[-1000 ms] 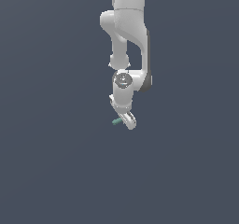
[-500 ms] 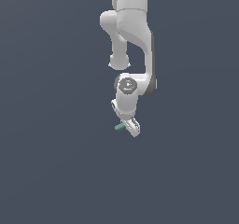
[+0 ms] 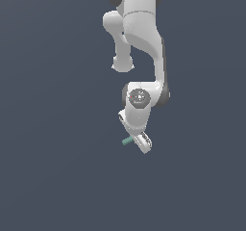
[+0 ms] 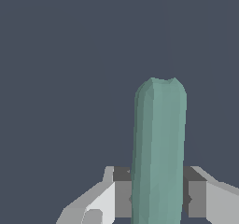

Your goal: Pick up the object and move it to a goal position.

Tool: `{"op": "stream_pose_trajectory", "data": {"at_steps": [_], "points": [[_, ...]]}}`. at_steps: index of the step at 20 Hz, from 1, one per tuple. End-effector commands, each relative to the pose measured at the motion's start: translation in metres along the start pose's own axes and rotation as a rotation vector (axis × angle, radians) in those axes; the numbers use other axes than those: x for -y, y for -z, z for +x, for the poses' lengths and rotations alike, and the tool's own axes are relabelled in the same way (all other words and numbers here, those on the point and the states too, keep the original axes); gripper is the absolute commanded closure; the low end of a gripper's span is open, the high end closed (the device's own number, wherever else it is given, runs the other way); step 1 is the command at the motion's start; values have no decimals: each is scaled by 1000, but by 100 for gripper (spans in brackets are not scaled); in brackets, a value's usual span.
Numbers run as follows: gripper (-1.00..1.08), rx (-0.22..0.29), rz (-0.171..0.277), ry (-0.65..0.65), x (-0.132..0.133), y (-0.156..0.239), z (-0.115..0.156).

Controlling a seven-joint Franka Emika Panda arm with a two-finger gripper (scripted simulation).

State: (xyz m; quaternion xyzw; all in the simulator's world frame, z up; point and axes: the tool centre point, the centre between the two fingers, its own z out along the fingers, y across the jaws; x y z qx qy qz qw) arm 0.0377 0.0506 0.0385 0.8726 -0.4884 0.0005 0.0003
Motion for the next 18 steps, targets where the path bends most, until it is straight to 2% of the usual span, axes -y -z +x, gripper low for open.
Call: {"op": "stream_pose_trajectory", "data": {"at_steps": [1, 9, 18], "points": [[108, 0, 0, 0, 14, 3, 3], [108, 0, 0, 0, 53, 11, 12], [108, 1, 0, 0, 76, 15, 18]]}}
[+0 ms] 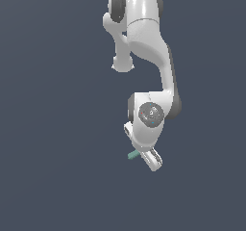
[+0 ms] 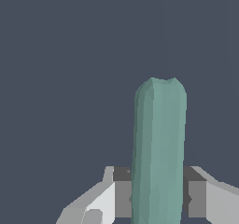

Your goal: Pick up the object and move it to a goal position.

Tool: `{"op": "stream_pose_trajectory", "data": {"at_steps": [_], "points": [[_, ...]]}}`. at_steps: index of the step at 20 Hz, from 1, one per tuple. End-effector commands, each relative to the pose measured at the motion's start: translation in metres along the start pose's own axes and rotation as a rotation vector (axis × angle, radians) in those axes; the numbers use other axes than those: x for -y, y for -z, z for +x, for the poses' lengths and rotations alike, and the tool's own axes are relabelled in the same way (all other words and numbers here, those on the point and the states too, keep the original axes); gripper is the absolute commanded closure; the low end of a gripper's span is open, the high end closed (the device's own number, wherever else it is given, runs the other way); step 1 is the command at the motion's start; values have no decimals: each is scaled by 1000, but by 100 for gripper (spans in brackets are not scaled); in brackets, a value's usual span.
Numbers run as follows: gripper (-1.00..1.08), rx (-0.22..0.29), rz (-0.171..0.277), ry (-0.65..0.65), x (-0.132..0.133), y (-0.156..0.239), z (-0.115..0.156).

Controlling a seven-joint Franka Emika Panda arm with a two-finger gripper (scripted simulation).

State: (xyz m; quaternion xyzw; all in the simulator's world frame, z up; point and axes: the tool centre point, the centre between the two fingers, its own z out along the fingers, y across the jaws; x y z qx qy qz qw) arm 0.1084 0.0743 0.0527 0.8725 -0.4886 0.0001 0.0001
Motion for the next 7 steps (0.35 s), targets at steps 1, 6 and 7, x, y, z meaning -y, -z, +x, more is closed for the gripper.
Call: {"op": "stream_pose_trajectory", "data": {"at_steps": [1, 6, 7], "points": [[108, 0, 0, 0, 4, 1, 1], [108, 0, 0, 0, 8, 1, 2], [108, 0, 0, 0, 8, 1, 2]]}}
